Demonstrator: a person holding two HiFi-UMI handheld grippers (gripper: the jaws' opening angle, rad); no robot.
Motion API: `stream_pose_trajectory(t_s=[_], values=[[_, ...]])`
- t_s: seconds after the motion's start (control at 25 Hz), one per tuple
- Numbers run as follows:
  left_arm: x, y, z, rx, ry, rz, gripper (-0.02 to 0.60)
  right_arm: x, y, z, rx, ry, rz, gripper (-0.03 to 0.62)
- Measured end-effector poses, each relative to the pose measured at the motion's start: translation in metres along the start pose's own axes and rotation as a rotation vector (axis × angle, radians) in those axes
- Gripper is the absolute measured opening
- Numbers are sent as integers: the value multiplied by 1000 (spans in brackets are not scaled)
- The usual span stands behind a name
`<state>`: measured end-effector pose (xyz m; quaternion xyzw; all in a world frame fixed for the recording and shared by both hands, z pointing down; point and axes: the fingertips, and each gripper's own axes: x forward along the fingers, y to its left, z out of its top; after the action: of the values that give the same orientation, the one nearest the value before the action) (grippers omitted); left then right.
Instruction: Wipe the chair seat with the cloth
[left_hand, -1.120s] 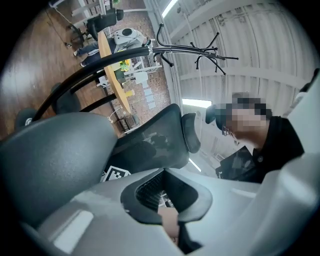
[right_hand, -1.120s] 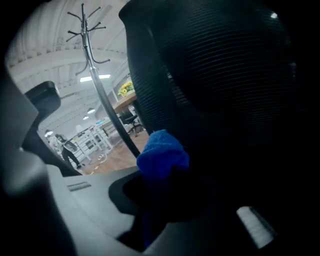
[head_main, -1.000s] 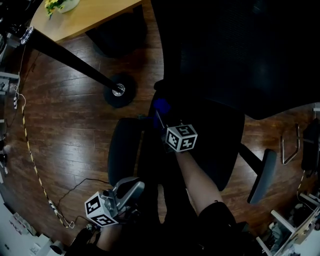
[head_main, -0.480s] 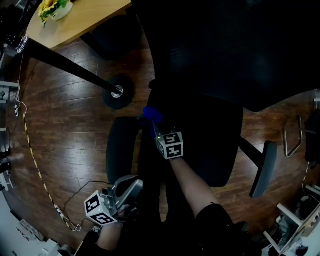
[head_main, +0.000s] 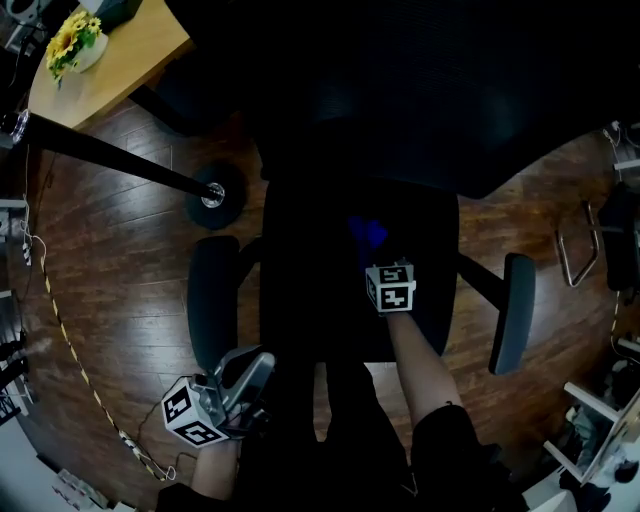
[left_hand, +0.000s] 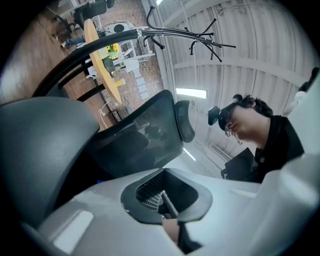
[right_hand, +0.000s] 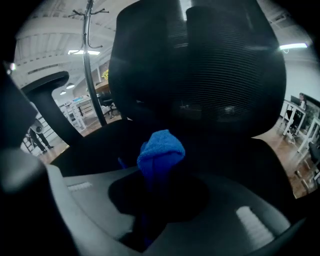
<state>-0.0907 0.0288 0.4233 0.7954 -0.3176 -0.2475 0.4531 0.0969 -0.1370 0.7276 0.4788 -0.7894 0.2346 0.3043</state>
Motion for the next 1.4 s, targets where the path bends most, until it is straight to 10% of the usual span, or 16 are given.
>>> stream_pose_trajectory(t_s=[0.32, 0.76, 0.96, 1.4], values=[[11, -5, 8, 32, -7, -14, -8, -83, -138, -42, 95, 68, -241, 61], [26, -20, 2, 46, 24, -50, -8, -131, -160, -69, 202, 29, -328, 61], [20, -12, -8, 27, 21, -36, -8, -120, -130, -74, 177, 21, -318, 61], [2, -8, 6, 53, -54, -6, -8, -49, 88, -67, 218, 38, 75, 61]])
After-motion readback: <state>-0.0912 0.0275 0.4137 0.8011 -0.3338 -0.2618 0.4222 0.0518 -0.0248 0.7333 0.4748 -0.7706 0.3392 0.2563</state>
